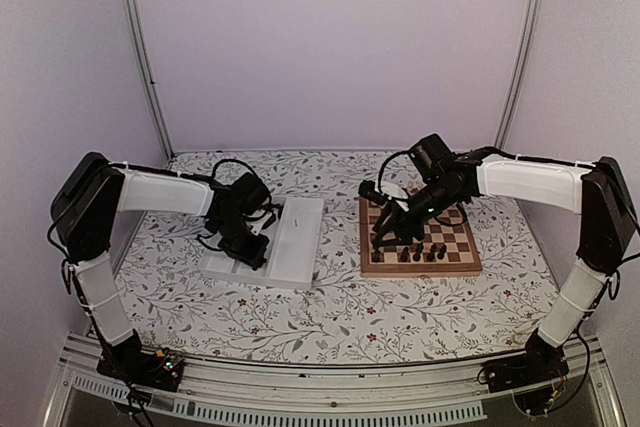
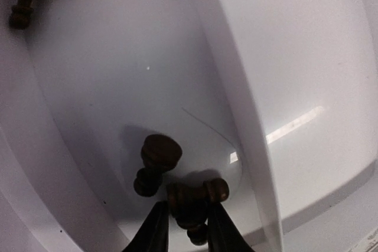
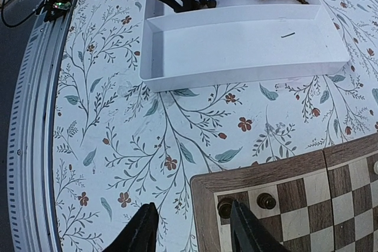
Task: Set up the chess pieces on the board
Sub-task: Pick up the chess piece from the storage box, then place the chess piece on the chessboard.
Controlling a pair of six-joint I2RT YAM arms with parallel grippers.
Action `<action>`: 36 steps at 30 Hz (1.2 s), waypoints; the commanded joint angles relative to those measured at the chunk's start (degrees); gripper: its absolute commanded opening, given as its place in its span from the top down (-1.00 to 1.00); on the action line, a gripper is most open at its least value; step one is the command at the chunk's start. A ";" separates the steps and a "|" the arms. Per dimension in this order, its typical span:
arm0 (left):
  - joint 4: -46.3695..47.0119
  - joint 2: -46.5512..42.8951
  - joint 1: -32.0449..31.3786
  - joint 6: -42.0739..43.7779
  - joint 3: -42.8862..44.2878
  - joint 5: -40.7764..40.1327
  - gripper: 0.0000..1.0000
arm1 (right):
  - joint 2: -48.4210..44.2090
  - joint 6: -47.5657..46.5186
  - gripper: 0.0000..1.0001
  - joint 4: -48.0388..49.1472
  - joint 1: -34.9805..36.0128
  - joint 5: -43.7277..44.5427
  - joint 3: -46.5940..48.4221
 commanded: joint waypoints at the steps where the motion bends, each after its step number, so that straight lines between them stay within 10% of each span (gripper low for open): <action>1: -1.64 3.32 0.73 -0.65 2.41 -1.00 0.52 | -0.09 -0.11 0.11 1.25 0.22 -0.88 -0.78; 12: -6.28 -5.01 1.07 -1.48 6.47 2.22 0.73 | -0.82 -0.71 0.11 0.95 0.22 -2.34 0.29; 36: -7.16 -9.89 -5.74 16.23 12.09 45.98 0.69 | -0.85 -18.72 0.01 -6.08 14.62 8.18 14.12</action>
